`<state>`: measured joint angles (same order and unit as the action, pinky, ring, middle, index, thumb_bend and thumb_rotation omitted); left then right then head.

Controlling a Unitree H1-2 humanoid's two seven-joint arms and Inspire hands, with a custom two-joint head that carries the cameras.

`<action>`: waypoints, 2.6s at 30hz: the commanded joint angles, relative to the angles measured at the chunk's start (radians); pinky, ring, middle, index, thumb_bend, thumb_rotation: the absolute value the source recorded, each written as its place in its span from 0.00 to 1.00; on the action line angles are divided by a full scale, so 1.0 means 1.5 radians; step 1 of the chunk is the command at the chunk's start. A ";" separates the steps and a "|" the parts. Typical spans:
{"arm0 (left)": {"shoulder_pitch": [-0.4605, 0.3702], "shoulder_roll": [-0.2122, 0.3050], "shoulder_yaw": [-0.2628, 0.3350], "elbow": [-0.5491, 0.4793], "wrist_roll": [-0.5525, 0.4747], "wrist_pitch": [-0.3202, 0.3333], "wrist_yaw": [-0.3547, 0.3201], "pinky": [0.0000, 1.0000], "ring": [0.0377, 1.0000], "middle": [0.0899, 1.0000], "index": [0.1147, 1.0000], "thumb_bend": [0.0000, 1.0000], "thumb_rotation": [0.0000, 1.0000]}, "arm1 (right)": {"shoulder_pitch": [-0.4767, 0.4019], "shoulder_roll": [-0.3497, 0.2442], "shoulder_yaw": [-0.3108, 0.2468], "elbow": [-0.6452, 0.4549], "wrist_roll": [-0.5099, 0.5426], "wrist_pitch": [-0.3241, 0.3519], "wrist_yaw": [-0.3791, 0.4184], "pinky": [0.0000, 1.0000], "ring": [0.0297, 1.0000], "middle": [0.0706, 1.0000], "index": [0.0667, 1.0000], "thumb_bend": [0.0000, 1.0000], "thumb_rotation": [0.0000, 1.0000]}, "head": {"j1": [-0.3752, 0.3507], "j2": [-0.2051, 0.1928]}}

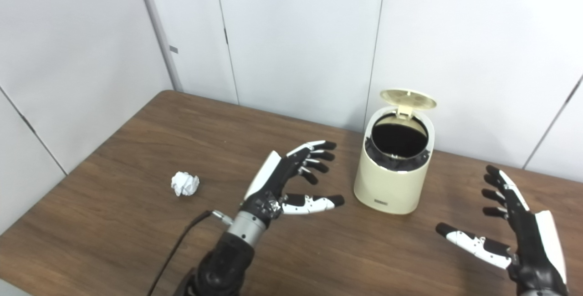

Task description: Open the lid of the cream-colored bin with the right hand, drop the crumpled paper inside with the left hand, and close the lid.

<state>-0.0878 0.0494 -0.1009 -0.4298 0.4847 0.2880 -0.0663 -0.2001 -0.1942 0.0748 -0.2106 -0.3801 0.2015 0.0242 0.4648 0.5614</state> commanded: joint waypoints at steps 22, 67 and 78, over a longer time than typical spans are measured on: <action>-0.028 0.280 0.144 -0.162 0.221 0.121 -0.330 0.59 0.73 0.77 0.75 0.78 0.00 | -0.020 -0.007 -0.012 -0.036 0.007 0.006 0.020 0.65 0.81 0.88 0.90 0.73 0.26 | 0.012 -0.003; 0.007 0.443 0.096 0.078 0.289 0.034 -0.270 0.53 0.65 0.70 0.70 0.91 0.00 | -0.015 -0.003 -0.018 -0.044 0.007 0.005 0.019 0.55 0.76 0.85 0.89 0.71 0.40 | 0.006 0.015; 0.007 0.436 0.077 0.086 0.305 0.035 -0.272 0.54 0.69 0.73 0.68 0.87 0.00 | -0.007 -0.003 -0.022 -0.050 0.005 0.008 0.019 0.52 0.73 0.85 0.89 0.72 0.42 | 0.004 0.021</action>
<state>-0.0560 0.6875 0.0098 -0.2892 0.9298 0.3420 -0.5001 -0.1887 -0.1950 0.0517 -0.2457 -0.3739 0.2298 0.0652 0.4709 0.5921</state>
